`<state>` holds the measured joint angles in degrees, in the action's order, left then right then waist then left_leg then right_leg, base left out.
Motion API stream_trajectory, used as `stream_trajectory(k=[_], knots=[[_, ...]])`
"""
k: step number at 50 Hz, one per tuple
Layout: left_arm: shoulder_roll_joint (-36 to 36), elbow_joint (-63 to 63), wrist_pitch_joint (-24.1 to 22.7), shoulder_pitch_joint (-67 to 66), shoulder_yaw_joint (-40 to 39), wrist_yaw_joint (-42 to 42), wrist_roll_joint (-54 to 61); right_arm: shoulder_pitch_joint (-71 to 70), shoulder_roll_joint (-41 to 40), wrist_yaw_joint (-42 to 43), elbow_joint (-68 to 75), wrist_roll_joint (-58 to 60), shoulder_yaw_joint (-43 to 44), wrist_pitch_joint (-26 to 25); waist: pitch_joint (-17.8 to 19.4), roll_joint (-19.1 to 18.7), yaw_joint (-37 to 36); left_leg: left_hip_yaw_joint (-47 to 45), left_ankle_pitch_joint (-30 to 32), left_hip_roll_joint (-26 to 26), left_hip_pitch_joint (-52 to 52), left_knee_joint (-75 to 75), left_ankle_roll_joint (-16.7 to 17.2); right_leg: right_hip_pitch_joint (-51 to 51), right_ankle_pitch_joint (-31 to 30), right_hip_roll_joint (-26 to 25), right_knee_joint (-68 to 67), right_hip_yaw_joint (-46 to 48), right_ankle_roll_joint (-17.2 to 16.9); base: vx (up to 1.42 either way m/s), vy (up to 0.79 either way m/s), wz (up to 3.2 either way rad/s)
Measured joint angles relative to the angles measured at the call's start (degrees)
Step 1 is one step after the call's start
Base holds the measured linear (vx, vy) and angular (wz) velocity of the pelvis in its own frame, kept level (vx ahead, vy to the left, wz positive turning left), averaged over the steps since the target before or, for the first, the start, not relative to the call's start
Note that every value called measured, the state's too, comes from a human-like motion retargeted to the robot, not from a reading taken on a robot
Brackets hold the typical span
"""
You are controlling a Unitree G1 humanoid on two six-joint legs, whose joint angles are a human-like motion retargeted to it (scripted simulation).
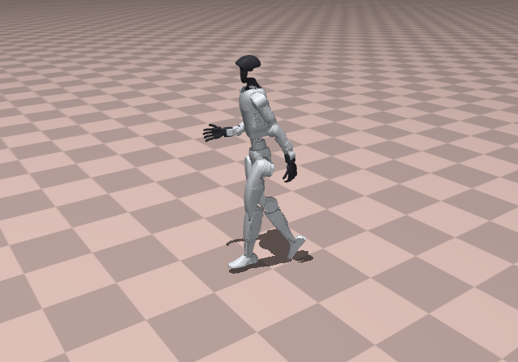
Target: Walk run
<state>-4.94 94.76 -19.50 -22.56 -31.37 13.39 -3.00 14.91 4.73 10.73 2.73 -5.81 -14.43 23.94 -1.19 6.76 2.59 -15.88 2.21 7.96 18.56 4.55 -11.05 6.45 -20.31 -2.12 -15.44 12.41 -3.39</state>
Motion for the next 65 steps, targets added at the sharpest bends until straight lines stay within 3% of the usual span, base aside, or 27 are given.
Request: stream_trajectory(k=[2,5,7,10,13,18,22,25,26,28,30,33,35,37,38,44,47,53,57,61,63,65], knots=[[-1.5,0.1,0.0,4.1,1.6,-0.3,3.9,0.9,0.5,0.5,0.3,0.0,-0.2,-0.4,-0.2,-1.8,1.3,1.9,-2.3,-1.2,-2.5,0.8,-0.6,-3.5,-7.9,-2.7,-9.0,-1.8,-1.7,0.99,0.05,0.6],[-3.1,-1.5,-0.5,11.2,4.2,-0.9,9.0,0.4,2.5,0.1,0.1,0.9,0.4,-0.7,-0.1,-2.7,2.0,1.3,-5.4,-1.5,-7.1,1.0,-0.4,-11.1,-9.7,-2.5,-26.8,-2.5,-3.0,0.69,0.04,0.18],[-4.4,-3.4,-0.9,16.7,5.6,-0.8,11.2,-0.3,3.0,-1.2,0.0,1.5,1.3,-0.5,-1.3,-6.2,1.8,2.5,-6.8,-5.1,-8.1,0.6,0.3,-14.6,-6.0,-3.7,-26.8,-0.5,-0.2,0.65,0.04,-0.18],[-6.0,-6.9,-0.6,25.2,7.6,0.5,11.6,-0.7,3.0,-2.0,0.0,1.3,3.3,-0.5,-1.8,-8.2,4.6,3.8,-8.5,-6.0,-10.5,0.5,0.7,-21.6,2.8,-0.2,-29.6,3.5,3.2,0.62,-0.02,0.9],[-7.2,-11.7,-1.1,32.1,9.3,2.0,11.4,-0.1,2.5,-1.0,-0.3,0.8,4.1,0.0,-2.1,-8.3,7.7,7.0,-10.2,-5.1,-13.0,0.5,1.0,-28.1,9.7,2.2,-24.9,2.5,2.3,0.72,-0.11,1.12],[-8.7,-18.3,-2.1,40.7,12.4,3.5,13.1,0.4,2.1,0.2,-0.1,-0.2,4.2,-0.1,-1.7,-6.5,11.0,9.6,-13.4,-2.0,-19.1,0.0,1.7,-33.2,11.4,8.0,-4.1,-2.2,-1.3,0.76,-0.13,0.59],[-9.0,-23.0,-3.0,43.1,14.3,4.1,15.1,0.8,1.7,1.1,0.3,0.2,3.8,-0.1,-1.0,-7.0,13.6,10.7,-15.8,-2.5,-24.7,-0.2,4.1,-35.9,17.5,10.3,10.5,-5.0,-2.8,0.94,-0.23,0.41],[-8.6,-25.4,-4.2,42.4,14.9,4.5,15.0,1.3,0.9,1.1,0.5,0.7,3.5,0.0,-1.3,-7.8,13.8,10.3,-16.9,-3.6,-27.6,0.4,6.1,-36.1,19.3,11.6,14.8,-0.5,-6.1,0.85,-0.28,0.03],[-8.3,-25.7,-4.4,41.6,14.9,4.7,14.3,1.1,0.4,0.8,0.8,0.5,3.5,-0.1,-1.6,-7.7,14.0,10.5,-16.5,-3.7,-28.1,1.2,6.9,-36.0,18.6,11.0,12.9,-2.3,-4.1,1.01,-0.4,0.18],[-7.7,-25.4,-4.7,39.4,15.0,5.1,12.6,1.3,-0.5,0.1,1.1,0.4,3.6,-0.4,-2.4,-7.7,15.0,11.2,-14.0,-4.3,-29.0,3.1,9.0,-35.0,16.2,12.3,9.8,4.4,-1.9,0.95,-0.4,0.5],[-7.0,-24.2,-5.1,36.1,14.5,5.9,9.6,1.5,-1.4,-0.8,1.5,0.3,3.6,-0.5,-3.1,-8.4,17.7,13.8,-7.9,-6.1,-29.0,6.7,12.1,-33.7,11.4,11.2,8.3,2.0,-0.6,0.97,-0.46,0.77],[-4.8,-20.4,-6.5,28.8,13.3,4.5,5.0,0.6,-1.5,-0.4,2.6,-0.9,2.5,-0.9,-3.3,-8.8,17.2,13.4,8.9,-7.8,-26.5,17.7,16.0,-32.0,16.3,8.2,3.1,-4.7,4.4,1.02,-0.49,-0.08],[-3.3,-15.7,-7.2,24.2,12.3,1.2,3.7,-0.7,-0.8,-0.3,3.4,-1.4,1.1,-1.3,-2.9,-7.4,18.4,13.1,17.1,-7.8,-22.4,29.8,17.3,-27.9,18.2,9.4,3.5,-2.4,6.0,0.92,-0.39,0.01],[-2.6,-10.3,-5.9,20.9,10.9,0.4,3.0,-2.0,0.0,0.0,3.6,-1.1,0.4,-1.3,-3.3,-5.7,18.2,10.6,24.1,-7.7,-18.0,39.0,15.3,-24.4,19.4,10.5,4.9,-0.2,6.4,0.77,-0.32,-0.13],[-2.6,-8.0,-4.6,19.2,10.2,0.8,2.5,-2.9,0.4,0.3,3.7,-1.0,0.3,-1.4,-3.5,-5.2,18.2,9.2,23.2,-8.5,-15.9,41.7,14.1,-23.3,20.6,9.4,5.0,-2.1,6.8,0.63,-0.24,-0.05],[-0.7,-2.5,-0.4,7.8,4.9,1.0,-4.6,-6.9,2.1,1.0,3.2,-0.1,1.2,-1.4,-3.1,-2.0,11.8,3.1,7.6,-8.1,-2.7,45.4,11.4,-16.2,22.2,7.1,9.3,-3.7,7.0,0.73,-0.2,-0.56],[-0.7,-1.0,1.1,3.1,4.0,0.8,-6.2,-7.7,3.1,1.3,2.1,0.0,2.1,-0.7,-2.7,-2.1,8.7,2.7,2.1,-6.8,3.1,36.8,9.8,-13.4,23.6,5.0,10.8,-2.7,7.2,0.8,-0.1,-0.39],[0.3,1.0,1.3,-1.7,-0.4,-0.8,-5.2,-8.1,4.1,1.1,1.3,-0.8,4.1,-0.7,0.0,-3.7,4.8,-2.0,-0.4,-5.1,7.8,8.9,4.3,-6.0,28.2,-0.7,12.4,-2.9,8.9,0.7,-0.05,-0.05],[1.6,1.0,0.6,-1.5,-4.2,-0.8,-0.2,-7.1,3.0,1.6,1.5,0.8,5.3,-0.5,-0.1,-2.2,3.4,-0.1,-5.1,0.0,8.4,-4.6,2.2,-2.4,29.1,-0.3,12.1,-0.5,9.1,0.86,-0.02,-0.03],[2.1,0.5,1.1,0.3,-6.1,0.4,4.4,-4.3,0.7,1.3,2.6,1.0,5.0,-0.4,-0.8,-1.4,0.7,-5.4,-1.6,-2.8,6.6,-0.6,1.3,0.3,23.7,-0.9,8.9,-2.4,7.6,1.03,0.07,-0.5],[1.7,0.4,1.2,1.7,-6.1,0.5,5.5,-2.1,-0.4,0.7,3.3,0.7,4.8,-0.4,-2.4,-1.4,-0.4,-5.1,0.7,-3.3,5.6,0.8,1.4,1.1,16.5,-0.3,6.7,-0.6,6.5,1.08,0.08,-0.49],[1.0,0.2,0.9,3.6,-5.3,0.1,5.9,0.5,-1.3,-0.1,4.0,0.5,4.5,-0.4,-4.3,-1.4,0.0,0.0,0.2,-3.1,5.2,2.9,0.6,0.6,5.4,0.6,2.4,0.7,5.6,1.09,0.09,-0.08]])
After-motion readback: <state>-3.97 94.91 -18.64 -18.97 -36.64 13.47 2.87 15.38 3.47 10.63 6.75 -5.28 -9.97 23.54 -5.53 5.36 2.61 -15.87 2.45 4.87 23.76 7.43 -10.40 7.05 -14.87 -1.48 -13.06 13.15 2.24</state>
